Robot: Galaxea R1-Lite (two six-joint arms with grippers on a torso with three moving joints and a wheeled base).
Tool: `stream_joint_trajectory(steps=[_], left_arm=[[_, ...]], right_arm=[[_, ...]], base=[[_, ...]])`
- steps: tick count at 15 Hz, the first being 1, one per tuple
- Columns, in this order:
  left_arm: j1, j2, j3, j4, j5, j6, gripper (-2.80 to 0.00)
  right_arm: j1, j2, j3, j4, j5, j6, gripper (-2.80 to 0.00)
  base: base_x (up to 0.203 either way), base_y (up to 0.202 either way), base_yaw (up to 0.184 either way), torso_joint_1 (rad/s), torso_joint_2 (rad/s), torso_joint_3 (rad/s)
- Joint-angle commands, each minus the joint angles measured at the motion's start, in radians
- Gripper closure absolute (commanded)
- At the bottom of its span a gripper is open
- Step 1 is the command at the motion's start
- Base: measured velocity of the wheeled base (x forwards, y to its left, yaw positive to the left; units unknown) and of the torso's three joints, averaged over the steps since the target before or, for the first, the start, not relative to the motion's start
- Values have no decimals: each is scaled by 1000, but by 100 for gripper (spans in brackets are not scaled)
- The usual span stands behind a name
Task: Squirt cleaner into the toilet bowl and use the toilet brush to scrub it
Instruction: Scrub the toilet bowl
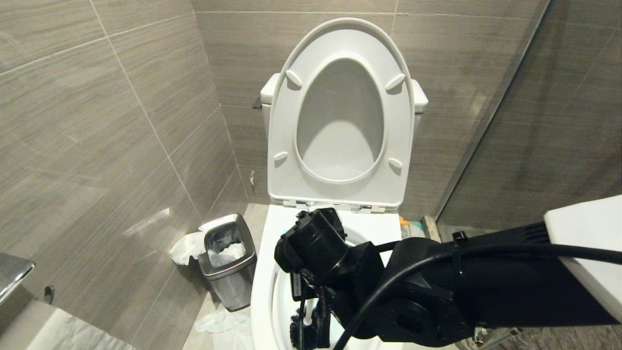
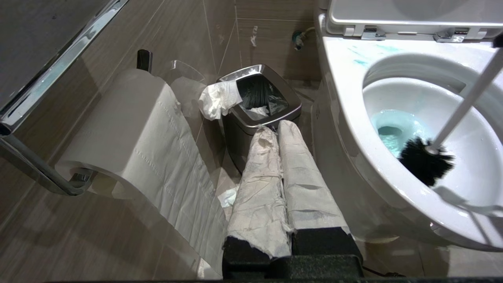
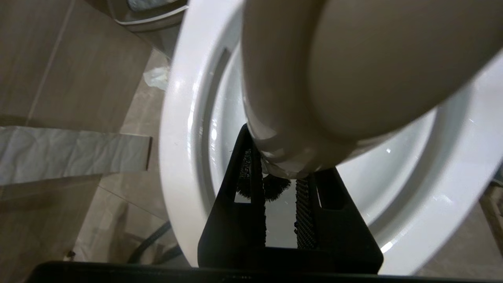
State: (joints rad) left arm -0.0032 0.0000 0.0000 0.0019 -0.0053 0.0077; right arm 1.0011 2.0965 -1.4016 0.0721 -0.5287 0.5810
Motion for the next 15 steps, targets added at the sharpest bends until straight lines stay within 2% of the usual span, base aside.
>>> stream_joint_trajectory(steps=[1, 3, 10, 13, 15], left_arm=[[0, 0, 0, 1, 1, 0, 0], [0, 1, 0, 0, -1, 0, 0], [0, 2, 0, 1, 1, 0, 0], [0, 2, 0, 0, 0, 0, 0], [0, 0, 0, 0, 0, 0, 0]], right_arm=[[1, 77, -85, 12, -6, -4, 0], [-21, 109, -145, 23, -10, -13, 0], [-176, 256, -382, 25, -25, -133, 0], [-211, 332, -499, 15, -28, -142, 0], [-231, 390, -582, -2, -60, -142, 0]], base=[[0, 0, 0, 0, 0, 0], [0, 0, 0, 0, 0, 0], [0, 0, 0, 0, 0, 0], [0, 0, 0, 0, 0, 0], [0, 0, 0, 0, 0, 0]])
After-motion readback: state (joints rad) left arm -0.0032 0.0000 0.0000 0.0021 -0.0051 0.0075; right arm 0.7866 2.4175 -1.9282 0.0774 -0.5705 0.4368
